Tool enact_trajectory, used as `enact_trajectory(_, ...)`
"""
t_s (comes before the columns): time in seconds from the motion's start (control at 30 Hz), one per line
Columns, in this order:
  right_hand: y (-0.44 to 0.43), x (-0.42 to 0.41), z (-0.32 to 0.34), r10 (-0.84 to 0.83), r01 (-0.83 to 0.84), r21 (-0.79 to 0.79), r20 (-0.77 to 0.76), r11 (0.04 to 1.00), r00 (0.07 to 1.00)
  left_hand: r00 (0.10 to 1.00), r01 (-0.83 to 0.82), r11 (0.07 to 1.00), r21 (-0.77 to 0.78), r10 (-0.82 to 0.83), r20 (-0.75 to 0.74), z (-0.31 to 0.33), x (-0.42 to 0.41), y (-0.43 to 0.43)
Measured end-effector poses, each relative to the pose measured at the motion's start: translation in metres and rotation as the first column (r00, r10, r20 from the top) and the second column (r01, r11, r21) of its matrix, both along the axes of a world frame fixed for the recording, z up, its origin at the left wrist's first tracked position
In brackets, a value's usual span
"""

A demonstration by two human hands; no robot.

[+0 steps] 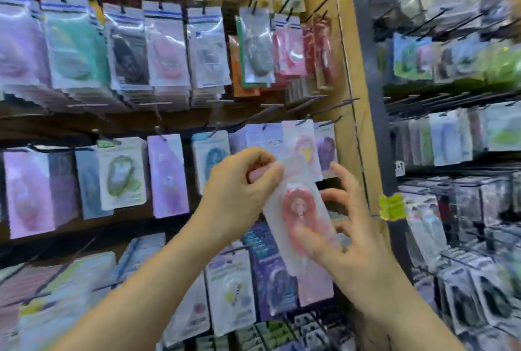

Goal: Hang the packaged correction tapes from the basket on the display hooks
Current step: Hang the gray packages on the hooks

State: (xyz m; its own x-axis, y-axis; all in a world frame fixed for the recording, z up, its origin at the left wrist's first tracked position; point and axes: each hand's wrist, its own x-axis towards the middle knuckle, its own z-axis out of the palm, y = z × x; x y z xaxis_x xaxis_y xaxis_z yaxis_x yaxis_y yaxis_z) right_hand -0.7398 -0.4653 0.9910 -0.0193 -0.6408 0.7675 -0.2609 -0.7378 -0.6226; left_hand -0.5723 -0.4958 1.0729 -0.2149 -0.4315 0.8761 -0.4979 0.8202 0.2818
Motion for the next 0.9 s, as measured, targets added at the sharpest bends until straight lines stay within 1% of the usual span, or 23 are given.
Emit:
enact_trajectory(0.13, -0.024, -0.02, 0.013, -0.177, 0.173, -0.034, -0.193, 0.984, 0.965, 0.995, -0.072, 0.997, 0.027, 0.07, 0.065, 0.033, -0.05, -0.03)
enact_trajectory(0.17, -0.033, -0.025, 0.018, -0.217, 0.214, -0.039, -0.202, 0.976, 0.955, 0.992, -0.084, 0.996, 0.042, 0.08, 0.095, 0.042, -0.059, -0.038)
enact_trajectory(0.23, -0.052, -0.033, 0.028, -0.271, 0.266, -0.051, -0.159, 0.963, 0.949, 0.986, -0.114, 0.989, 0.096, 0.101, 0.131, 0.058, -0.071, -0.056)
enact_trajectory(0.3, -0.069, -0.038, 0.039, -0.264, 0.257, -0.075, -0.113, 0.964, 0.958, 0.985, -0.144, 0.98, 0.138, 0.129, 0.114, 0.073, -0.075, -0.071)
enact_trajectory(0.33, -0.077, -0.04, 0.044, -0.254, 0.245, -0.093, -0.093, 0.965, 0.963, 0.984, -0.161, 0.978, 0.13, 0.148, 0.101, 0.079, -0.077, -0.076)
enact_trajectory(0.4, -0.089, -0.042, 0.054, -0.239, 0.232, -0.108, -0.058, 0.967, 0.969, 0.976, -0.205, 0.975, 0.086, 0.197, 0.097, 0.089, -0.082, -0.085)
enact_trajectory(0.5, -0.103, -0.041, 0.065, -0.207, 0.206, -0.125, 0.003, 0.971, 0.978, 0.935, -0.332, 0.943, -0.021, 0.331, 0.126, 0.094, -0.091, -0.095)
enact_trajectory(0.57, -0.108, -0.038, 0.068, -0.168, 0.174, -0.135, 0.049, 0.976, 0.985, 0.92, -0.373, 0.926, -0.06, 0.377, 0.107, 0.09, -0.094, -0.099)
enact_trajectory(0.63, -0.112, -0.034, 0.068, -0.14, 0.148, -0.144, 0.061, 0.979, 0.988, 0.905, -0.402, 0.911, -0.093, 0.411, 0.109, 0.086, -0.094, -0.101)
enact_trajectory(0.9, -0.128, -0.036, 0.065, -0.151, 0.158, -0.177, 0.052, 0.971, 0.987, 0.91, -0.382, 0.918, -0.106, 0.394, 0.133, 0.092, -0.093, -0.112)
